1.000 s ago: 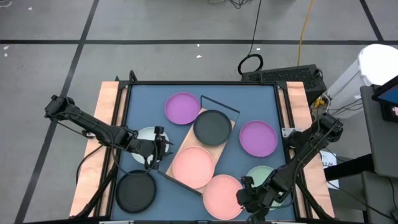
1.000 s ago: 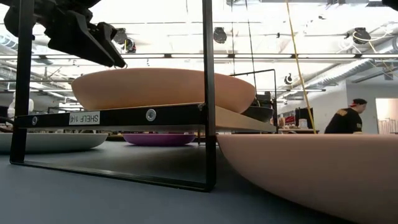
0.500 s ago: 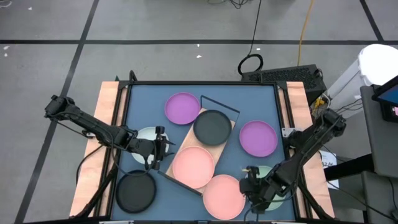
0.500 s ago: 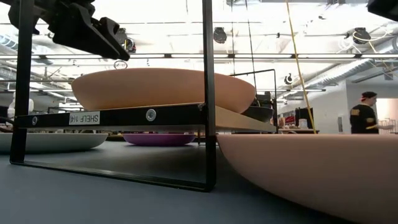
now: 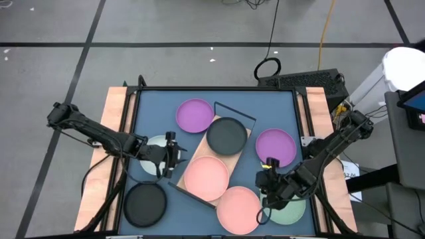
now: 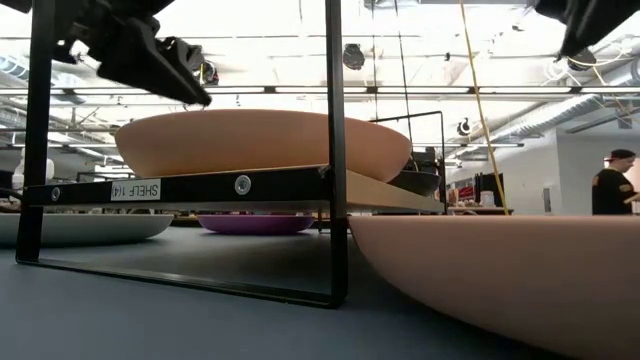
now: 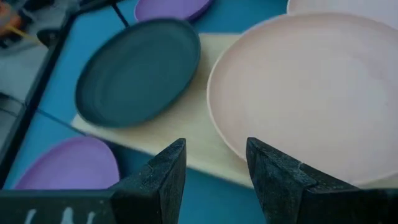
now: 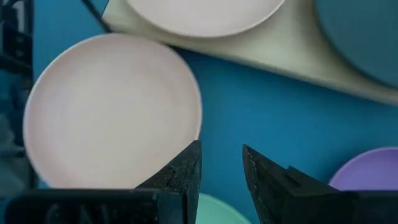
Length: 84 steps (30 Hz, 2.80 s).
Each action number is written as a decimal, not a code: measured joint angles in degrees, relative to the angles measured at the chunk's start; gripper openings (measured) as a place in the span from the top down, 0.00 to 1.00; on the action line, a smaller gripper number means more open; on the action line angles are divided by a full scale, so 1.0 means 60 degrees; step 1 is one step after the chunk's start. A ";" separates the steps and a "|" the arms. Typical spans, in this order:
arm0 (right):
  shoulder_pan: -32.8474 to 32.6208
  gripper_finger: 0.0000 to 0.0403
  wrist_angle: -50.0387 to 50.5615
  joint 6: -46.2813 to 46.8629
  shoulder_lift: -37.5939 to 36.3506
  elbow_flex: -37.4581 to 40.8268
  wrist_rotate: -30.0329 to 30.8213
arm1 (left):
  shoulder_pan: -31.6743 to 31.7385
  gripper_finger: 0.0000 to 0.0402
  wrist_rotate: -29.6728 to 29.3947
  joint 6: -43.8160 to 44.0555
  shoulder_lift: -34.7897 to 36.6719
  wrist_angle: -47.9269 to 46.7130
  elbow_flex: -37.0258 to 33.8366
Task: Place and stack plates onto a shelf
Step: Stack the black plate on top of the black plate on the shelf
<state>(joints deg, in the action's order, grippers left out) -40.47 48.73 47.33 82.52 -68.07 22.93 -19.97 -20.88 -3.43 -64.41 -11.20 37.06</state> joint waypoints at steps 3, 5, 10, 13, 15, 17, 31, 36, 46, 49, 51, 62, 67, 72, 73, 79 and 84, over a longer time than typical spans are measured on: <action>0.0064 0.75 0.0002 -0.0011 0.0000 0.0000 0.0322 | -0.0082 0.57 0.0301 0.0645 0.0196 -0.0832 0.0000; 0.0069 0.75 0.0004 -0.0093 0.0000 0.0000 0.0572 | -0.0175 0.57 0.0538 0.1226 0.0444 -0.1434 0.0000; 0.0089 0.75 -0.0084 -0.0720 0.0002 0.0015 0.1199 | -0.0678 0.57 0.1534 0.3036 0.0896 -0.2850 0.0002; 0.0130 0.75 -0.0080 -0.1048 0.0004 0.0015 0.1221 | -0.1312 0.57 0.2323 0.4344 0.0927 -0.3778 0.0000; 0.0173 0.75 -0.0102 -0.1312 0.0004 0.0015 0.1225 | -0.1876 0.57 0.2498 0.5210 0.0927 -0.4170 0.0000; 0.0204 0.75 -0.0119 -0.1577 0.0004 0.0015 0.1231 | -0.2441 0.58 0.2509 0.5886 0.0927 -0.4607 0.0000; 0.0749 0.75 -0.0153 -0.2586 0.0004 0.0015 0.1223 | -0.4599 0.67 0.2597 0.9838 0.0592 -0.5942 0.0000; 0.0751 0.75 -0.0149 -0.2586 0.0004 0.0015 0.1187 | -0.5159 0.67 0.2735 1.1009 0.0140 -0.5956 0.0000; 0.0733 0.75 -0.0146 -0.2586 0.0004 0.0015 0.1145 | -0.5908 0.67 0.2757 1.2460 -0.0928 -0.6951 0.0000; 0.0733 0.75 -0.0146 -0.2586 0.0004 0.0015 0.1145 | -0.6016 0.67 0.2724 1.2573 -0.1108 -0.7022 -0.0004; 0.0733 0.75 -0.0146 -0.2583 0.0004 0.0015 0.1143 | -0.6059 0.67 0.2718 1.2588 -0.1152 -0.6856 -0.0006; 0.0733 0.75 -0.0356 -0.2400 0.0004 0.0015 0.0717 | -0.6060 0.67 0.2167 1.3771 -0.1145 -0.4955 -0.1063; 0.0725 0.75 -0.0948 -0.2557 0.0004 0.0015 0.0154 | -0.6064 0.67 0.2105 1.4160 -0.1116 -0.4488 -0.1426; 0.0725 0.75 -0.1235 -0.2824 0.0004 0.0015 0.0130 | -0.6057 0.68 0.2093 1.4003 -0.1145 -0.4377 -0.1275; 0.0725 0.75 -0.1229 -0.2831 0.0004 0.0015 0.0128 | -0.6057 0.68 0.2083 1.3906 -0.1145 -0.4298 -0.1230; 0.0725 0.75 -0.1228 -0.2968 0.0004 0.0015 0.0135 | -0.6057 0.84 0.1925 1.3392 -0.1145 -0.4290 -0.0921; 0.0725 0.75 -0.1228 -0.3048 0.0004 0.0015 0.0141 | -0.6060 0.97 0.1891 1.3150 -0.1120 -0.4238 -0.0732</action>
<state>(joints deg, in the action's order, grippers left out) -36.12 41.36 29.04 82.54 -67.99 23.78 -56.34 -9.54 75.47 -71.13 -36.63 32.67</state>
